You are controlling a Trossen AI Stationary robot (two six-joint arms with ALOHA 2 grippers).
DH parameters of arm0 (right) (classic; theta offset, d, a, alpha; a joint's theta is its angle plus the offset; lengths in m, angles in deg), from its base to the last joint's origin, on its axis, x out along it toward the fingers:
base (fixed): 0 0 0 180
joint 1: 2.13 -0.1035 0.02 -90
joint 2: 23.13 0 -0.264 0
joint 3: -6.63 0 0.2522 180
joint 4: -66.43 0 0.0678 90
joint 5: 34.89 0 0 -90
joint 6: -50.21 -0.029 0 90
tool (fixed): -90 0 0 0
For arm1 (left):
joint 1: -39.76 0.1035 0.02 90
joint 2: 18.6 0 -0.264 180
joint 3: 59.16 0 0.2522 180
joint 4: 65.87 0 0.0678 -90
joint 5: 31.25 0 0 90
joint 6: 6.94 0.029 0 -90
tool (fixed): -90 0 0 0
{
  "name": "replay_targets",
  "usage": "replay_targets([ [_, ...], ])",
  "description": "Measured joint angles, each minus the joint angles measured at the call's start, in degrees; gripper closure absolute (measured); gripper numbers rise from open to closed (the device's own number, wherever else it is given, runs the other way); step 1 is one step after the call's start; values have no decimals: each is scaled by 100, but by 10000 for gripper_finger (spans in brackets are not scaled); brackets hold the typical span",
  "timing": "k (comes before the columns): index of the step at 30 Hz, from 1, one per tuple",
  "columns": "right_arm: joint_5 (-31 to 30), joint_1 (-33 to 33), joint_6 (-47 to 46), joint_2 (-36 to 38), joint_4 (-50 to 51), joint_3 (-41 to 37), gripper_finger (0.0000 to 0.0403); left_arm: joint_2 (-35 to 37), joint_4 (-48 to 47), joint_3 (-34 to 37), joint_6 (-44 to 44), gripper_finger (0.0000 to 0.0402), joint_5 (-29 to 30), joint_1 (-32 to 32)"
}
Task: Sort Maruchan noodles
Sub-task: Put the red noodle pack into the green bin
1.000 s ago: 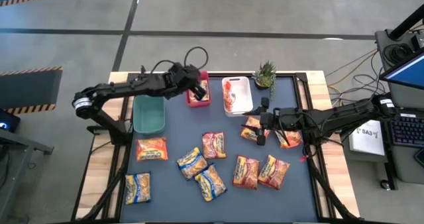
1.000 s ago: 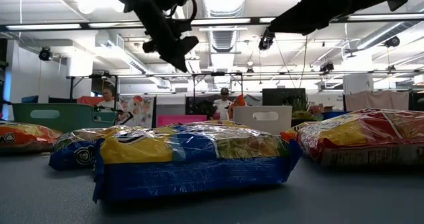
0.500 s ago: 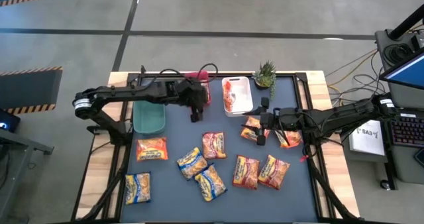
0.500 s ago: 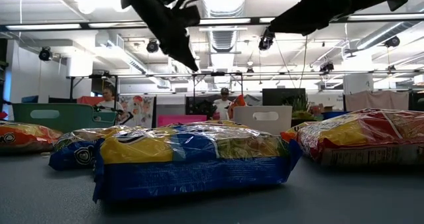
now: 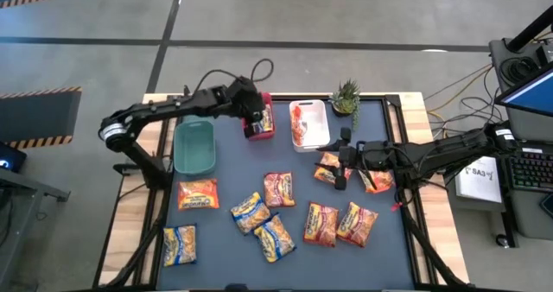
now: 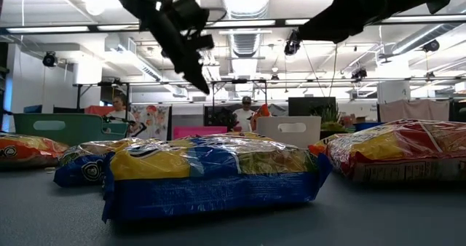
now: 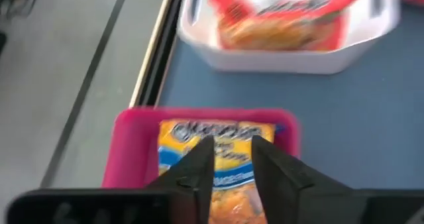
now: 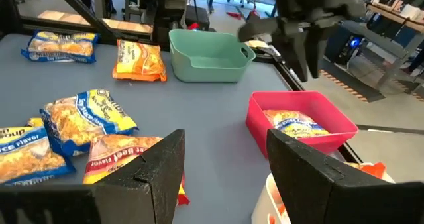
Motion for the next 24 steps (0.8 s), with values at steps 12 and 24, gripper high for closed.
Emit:
replay_targets([
  [12, -891, 107, -661, 0, -486, 2, 202, 337, -472, 25, -703, 276, -732, -911],
  [24, 68, -178, -3434, -432, -261, 82, 202, 608, -406, 781, -1287, 296, -804, -2745],
])
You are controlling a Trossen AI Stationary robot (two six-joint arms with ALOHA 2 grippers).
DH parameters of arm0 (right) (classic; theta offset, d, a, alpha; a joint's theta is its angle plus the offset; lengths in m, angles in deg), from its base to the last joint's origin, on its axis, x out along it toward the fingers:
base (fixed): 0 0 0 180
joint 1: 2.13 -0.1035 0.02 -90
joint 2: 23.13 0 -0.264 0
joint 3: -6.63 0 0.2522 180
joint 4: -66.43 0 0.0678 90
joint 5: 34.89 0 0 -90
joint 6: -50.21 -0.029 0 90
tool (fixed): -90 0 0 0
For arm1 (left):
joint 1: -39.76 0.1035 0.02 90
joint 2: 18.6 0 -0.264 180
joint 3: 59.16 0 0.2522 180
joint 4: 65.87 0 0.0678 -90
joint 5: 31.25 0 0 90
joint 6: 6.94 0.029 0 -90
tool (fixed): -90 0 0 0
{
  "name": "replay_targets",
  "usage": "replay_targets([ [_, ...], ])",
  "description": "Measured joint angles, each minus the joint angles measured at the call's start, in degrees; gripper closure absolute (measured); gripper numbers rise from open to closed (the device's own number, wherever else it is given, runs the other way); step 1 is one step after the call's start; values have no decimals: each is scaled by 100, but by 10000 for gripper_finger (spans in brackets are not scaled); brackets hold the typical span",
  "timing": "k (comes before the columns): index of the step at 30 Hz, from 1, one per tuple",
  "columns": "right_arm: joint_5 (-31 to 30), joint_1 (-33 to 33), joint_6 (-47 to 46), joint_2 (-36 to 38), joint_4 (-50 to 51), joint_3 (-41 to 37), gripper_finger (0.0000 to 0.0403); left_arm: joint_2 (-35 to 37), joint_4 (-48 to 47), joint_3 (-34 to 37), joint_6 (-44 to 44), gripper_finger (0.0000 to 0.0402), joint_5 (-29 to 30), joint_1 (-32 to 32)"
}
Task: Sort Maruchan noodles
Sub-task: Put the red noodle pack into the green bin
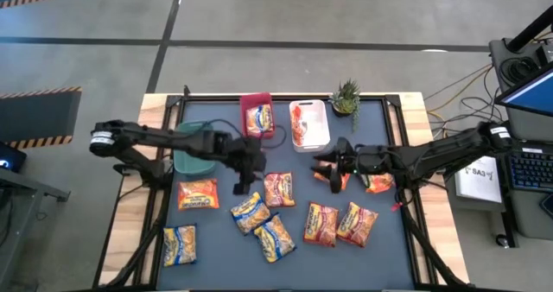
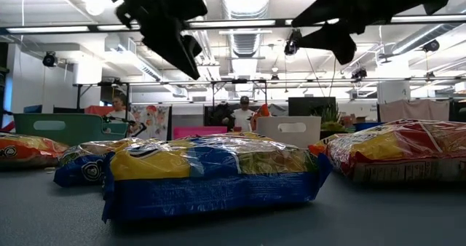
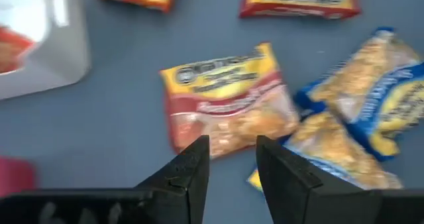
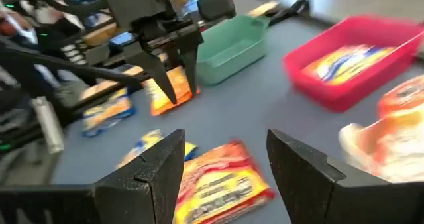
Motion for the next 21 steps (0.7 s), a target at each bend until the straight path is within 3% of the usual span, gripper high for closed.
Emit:
replay_targets([
  [6, 446, 8, -935, -406, 36, 305, 202, 0, 89, 202, -450, 299, 11, -333],
  [13, 2059, -41, -2015, -1344, 217, 818, 202, 7, 707, 781, -921, 299, 15, -586],
  [21, 1878, -100, -2746, -2570, 1862, 1458, 202, 11, 2423, 1836, -1921, 299, 11, -762],
])
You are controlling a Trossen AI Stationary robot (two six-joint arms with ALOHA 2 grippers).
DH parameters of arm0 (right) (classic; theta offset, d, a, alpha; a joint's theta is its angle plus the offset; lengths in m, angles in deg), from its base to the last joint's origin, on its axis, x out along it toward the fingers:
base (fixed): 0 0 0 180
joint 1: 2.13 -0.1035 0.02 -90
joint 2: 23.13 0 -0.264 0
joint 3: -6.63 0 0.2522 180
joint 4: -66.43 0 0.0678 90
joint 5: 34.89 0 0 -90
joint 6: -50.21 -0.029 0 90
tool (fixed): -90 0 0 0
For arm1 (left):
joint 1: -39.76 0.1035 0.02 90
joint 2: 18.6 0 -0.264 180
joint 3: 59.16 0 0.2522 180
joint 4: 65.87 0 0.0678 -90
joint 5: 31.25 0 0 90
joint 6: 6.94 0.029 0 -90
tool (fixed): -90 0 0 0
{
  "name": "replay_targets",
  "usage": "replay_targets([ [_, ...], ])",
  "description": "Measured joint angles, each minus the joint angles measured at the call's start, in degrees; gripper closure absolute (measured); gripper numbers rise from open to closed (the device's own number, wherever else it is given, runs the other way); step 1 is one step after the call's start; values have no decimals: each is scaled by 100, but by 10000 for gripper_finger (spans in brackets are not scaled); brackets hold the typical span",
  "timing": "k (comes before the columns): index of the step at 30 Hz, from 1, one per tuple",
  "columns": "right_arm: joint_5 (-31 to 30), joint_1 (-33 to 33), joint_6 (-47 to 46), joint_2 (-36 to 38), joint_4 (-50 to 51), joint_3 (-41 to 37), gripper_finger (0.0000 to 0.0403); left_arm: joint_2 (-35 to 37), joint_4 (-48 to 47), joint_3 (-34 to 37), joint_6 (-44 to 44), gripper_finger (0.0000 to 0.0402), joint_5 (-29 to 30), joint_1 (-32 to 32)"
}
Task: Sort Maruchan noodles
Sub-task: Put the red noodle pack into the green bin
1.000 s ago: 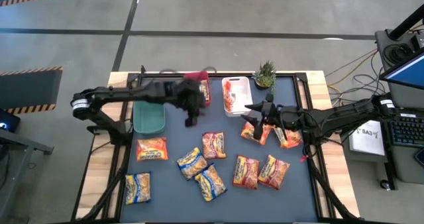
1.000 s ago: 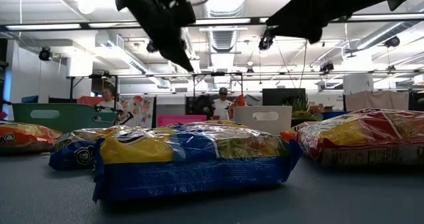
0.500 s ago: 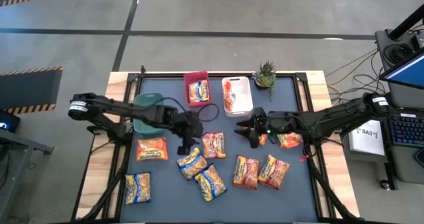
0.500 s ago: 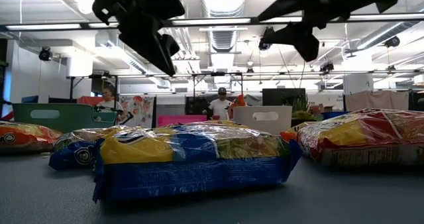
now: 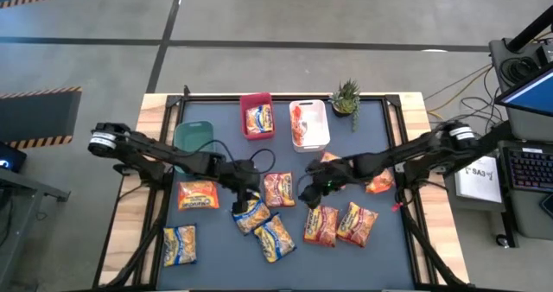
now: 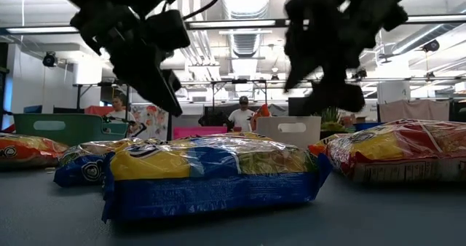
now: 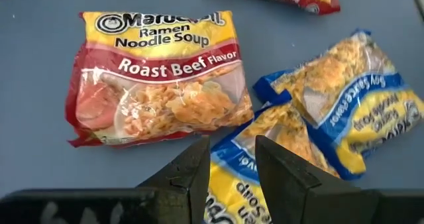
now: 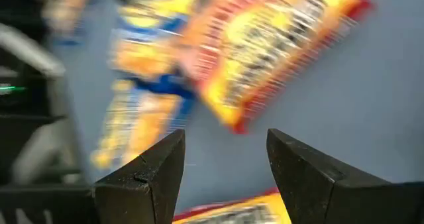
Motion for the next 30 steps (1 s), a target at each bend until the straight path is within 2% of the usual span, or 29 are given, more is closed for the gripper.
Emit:
replay_targets([
  [5, -327, 3, 5, -523, 268, 285, 202, 0, 937, 496, -565, 299, 17, 2],
  [11, -568, 11, 319, -949, 263, 635, 202, 0, 1857, 828, -1558, 290, 372, 10],
  [15, -741, 67, 492, -1065, 267, 722, 202, 0, 1887, 852, -2227, 256, 555, 9],
  [20, -1060, 90, 820, -905, 216, 695, 202, -11, 1908, 870, -2935, 189, 1179, 9],
  [24, -1150, 65, 1196, -779, 93, 686, 202, -15, 1909, 944, -3598, 145, 1375, 13],
  [30, -1137, -29, 1507, -1043, -496, 642, 217, -20, 2350, 1197, -3946, 127, 1515, 7],
])
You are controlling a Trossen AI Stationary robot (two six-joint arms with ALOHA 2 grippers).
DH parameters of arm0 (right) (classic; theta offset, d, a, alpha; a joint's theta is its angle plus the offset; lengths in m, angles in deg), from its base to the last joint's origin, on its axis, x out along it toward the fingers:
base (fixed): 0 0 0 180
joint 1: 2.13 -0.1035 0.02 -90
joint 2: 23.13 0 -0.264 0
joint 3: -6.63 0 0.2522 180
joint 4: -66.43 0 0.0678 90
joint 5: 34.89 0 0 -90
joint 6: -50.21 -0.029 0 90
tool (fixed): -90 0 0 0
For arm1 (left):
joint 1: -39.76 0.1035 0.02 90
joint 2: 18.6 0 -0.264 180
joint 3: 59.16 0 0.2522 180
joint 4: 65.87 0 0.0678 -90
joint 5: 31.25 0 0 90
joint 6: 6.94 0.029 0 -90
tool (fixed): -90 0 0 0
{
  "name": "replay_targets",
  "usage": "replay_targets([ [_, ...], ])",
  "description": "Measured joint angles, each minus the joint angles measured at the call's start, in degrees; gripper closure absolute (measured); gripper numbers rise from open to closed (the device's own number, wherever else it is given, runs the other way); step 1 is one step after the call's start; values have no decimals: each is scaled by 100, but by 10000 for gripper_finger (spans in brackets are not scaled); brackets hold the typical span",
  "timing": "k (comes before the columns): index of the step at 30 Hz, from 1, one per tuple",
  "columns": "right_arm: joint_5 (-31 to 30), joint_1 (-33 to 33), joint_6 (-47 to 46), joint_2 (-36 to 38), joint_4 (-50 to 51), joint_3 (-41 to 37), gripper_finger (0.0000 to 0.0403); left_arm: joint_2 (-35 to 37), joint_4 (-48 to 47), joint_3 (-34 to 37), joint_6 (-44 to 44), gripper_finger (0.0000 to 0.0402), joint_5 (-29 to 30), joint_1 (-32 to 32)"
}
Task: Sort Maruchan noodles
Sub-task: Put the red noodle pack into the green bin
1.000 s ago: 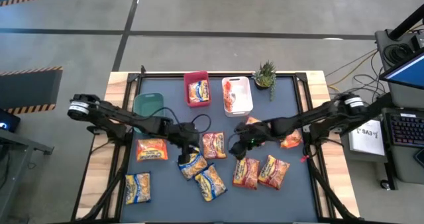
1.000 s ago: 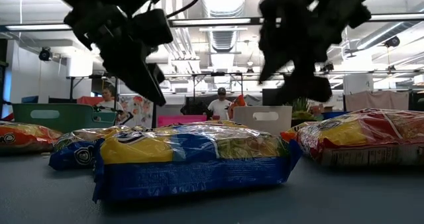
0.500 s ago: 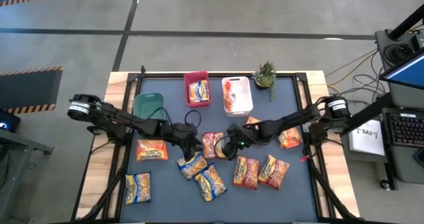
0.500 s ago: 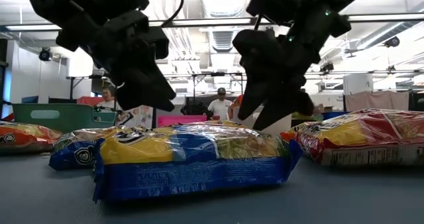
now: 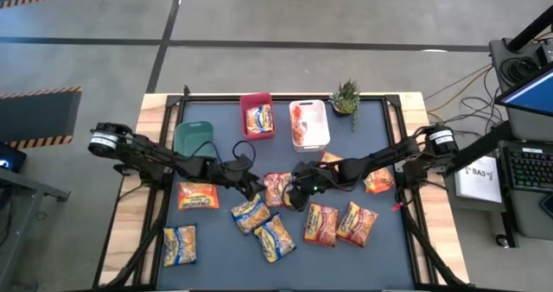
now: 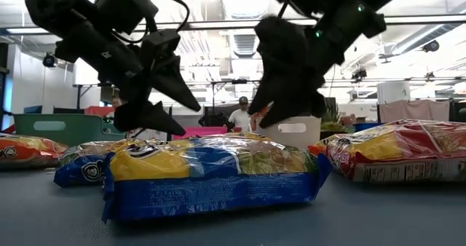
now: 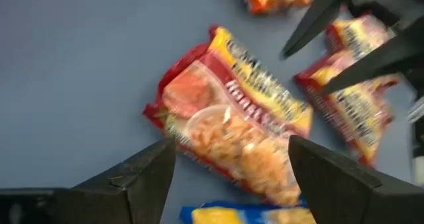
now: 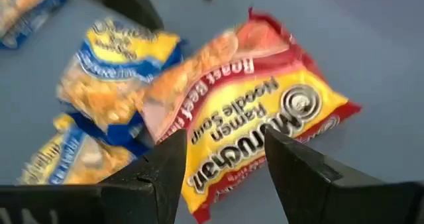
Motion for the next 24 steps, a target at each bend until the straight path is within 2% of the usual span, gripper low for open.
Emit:
replay_targets([
  [9, -59, 16, -25, -562, -96, 4, 287, 0, 229, 64, -234, 134, 32, -26],
  [15, -72, 33, -37, -744, -109, 17, 328, 0, 241, 66, -683, 134, -2, -26],
  [24, -104, 38, -102, -877, 111, 14, 339, 0, 235, 65, -1071, 134, 48, -48],
])
